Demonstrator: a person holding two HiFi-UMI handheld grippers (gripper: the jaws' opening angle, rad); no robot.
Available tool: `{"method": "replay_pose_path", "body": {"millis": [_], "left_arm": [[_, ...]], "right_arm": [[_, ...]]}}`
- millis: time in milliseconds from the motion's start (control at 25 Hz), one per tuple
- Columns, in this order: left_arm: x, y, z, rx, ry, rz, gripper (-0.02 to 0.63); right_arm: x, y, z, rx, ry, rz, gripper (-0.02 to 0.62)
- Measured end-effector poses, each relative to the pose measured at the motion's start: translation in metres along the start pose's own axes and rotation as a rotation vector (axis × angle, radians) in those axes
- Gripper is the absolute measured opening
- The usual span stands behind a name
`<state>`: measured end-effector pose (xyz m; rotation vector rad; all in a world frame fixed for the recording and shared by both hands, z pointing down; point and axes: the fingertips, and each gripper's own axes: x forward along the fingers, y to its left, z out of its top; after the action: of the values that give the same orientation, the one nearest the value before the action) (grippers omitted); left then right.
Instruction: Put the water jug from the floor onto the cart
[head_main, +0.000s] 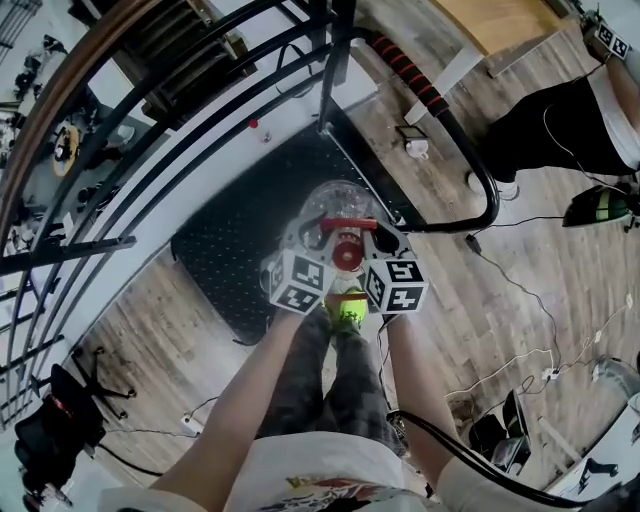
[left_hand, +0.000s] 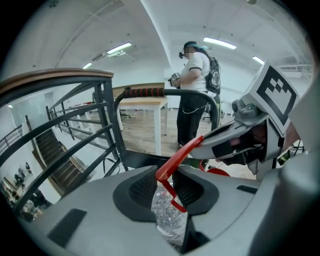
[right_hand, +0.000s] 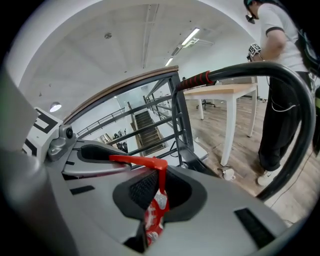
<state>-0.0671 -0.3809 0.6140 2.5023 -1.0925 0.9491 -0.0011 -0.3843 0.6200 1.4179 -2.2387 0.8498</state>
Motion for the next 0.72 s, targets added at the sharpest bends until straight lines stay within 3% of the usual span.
{"method": "replay_pose_path", "body": {"millis": [720], "left_arm": [[0.030,0.051,0.003,-0.016,-0.047,-0.021,0.098]], "right_arm": [[0.061,-0.006,0.031,-0.035,-0.019,-0.016,0.032]]}}
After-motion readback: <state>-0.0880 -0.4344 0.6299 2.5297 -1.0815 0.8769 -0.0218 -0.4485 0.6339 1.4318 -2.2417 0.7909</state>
